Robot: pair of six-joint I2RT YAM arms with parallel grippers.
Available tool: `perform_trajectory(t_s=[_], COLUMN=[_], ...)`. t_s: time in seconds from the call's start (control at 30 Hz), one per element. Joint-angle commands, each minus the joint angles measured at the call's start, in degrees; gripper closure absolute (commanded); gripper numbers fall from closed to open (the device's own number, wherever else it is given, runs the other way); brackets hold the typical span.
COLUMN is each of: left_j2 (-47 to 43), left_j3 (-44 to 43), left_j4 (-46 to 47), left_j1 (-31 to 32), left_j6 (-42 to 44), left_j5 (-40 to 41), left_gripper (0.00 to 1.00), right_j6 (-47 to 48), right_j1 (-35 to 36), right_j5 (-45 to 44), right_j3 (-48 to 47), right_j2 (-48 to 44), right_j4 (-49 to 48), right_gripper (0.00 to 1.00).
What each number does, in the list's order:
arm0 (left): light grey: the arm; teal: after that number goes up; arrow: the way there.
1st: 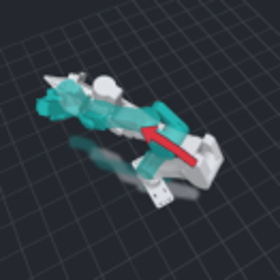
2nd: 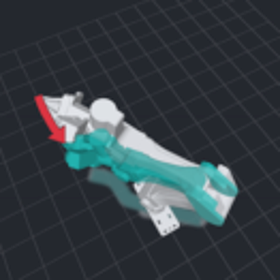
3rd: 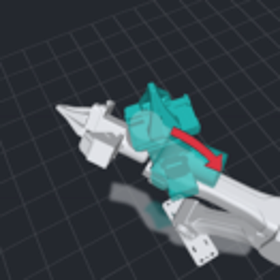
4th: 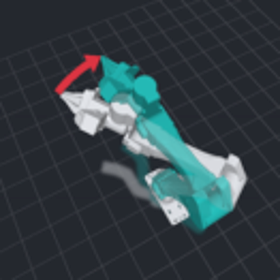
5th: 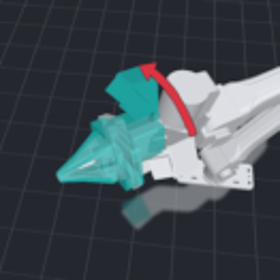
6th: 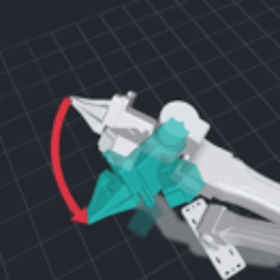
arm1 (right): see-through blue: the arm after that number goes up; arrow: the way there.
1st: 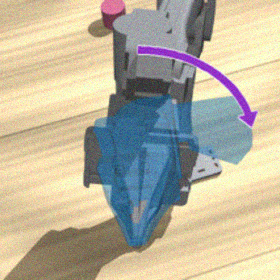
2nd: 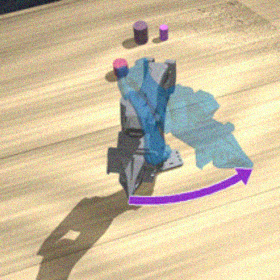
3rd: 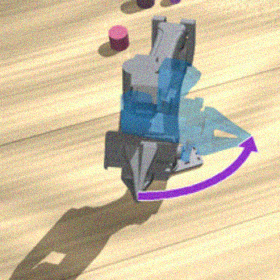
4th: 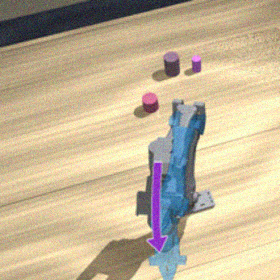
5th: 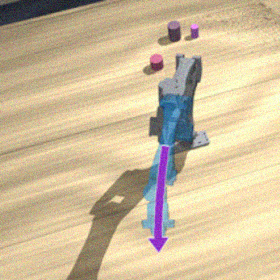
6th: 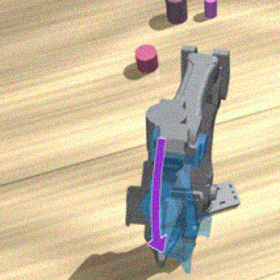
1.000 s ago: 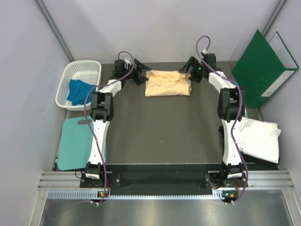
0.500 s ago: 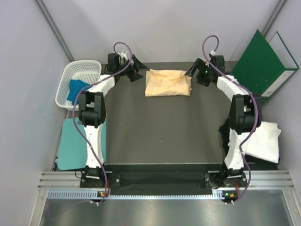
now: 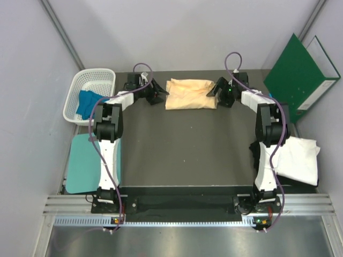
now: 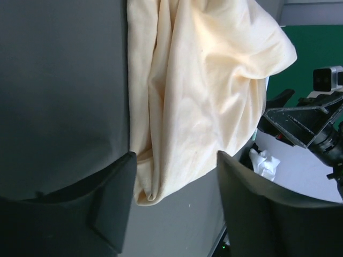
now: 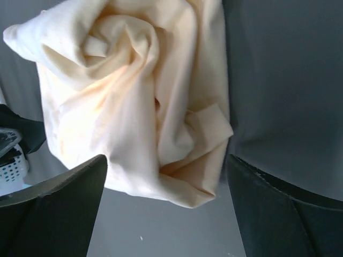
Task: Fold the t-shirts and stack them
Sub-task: Smooth out wrinkles on the folded tshirt
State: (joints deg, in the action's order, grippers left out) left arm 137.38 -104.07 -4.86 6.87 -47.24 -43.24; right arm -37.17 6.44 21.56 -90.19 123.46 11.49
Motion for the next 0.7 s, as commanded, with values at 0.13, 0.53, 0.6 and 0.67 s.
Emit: perform_trajectory(t_s=[0.13,0.53,0.6,0.67], left_j2=[4.1,5.4,3.5,1.5], left_j3=[-6.5,-6.6,-4.2,-1.8], left_j4=[2.8,2.2,2.1,0.2], left_j1=[0.0,0.0,0.0,0.0], left_j6=[-1.9,-2.4,-2.0,-0.7], left_j5=[-1.8,-2.6,-2.3,-2.4], left_gripper=[0.59,1.0,1.0,1.0], right_j6=[-2.7,-5.9,-6.1,-5.7], right_j1=[1.0,1.5,1.6,1.6], right_j5=[3.2,11.9,12.3,12.3], right_j3=[-6.1,-7.3,-6.1,-3.3], right_j2=[1.6,7.5,6.8,4.6], right_j4=[-0.9,-2.0,-2.1,-1.7], right_gripper=[0.22,0.82,0.94,0.95])
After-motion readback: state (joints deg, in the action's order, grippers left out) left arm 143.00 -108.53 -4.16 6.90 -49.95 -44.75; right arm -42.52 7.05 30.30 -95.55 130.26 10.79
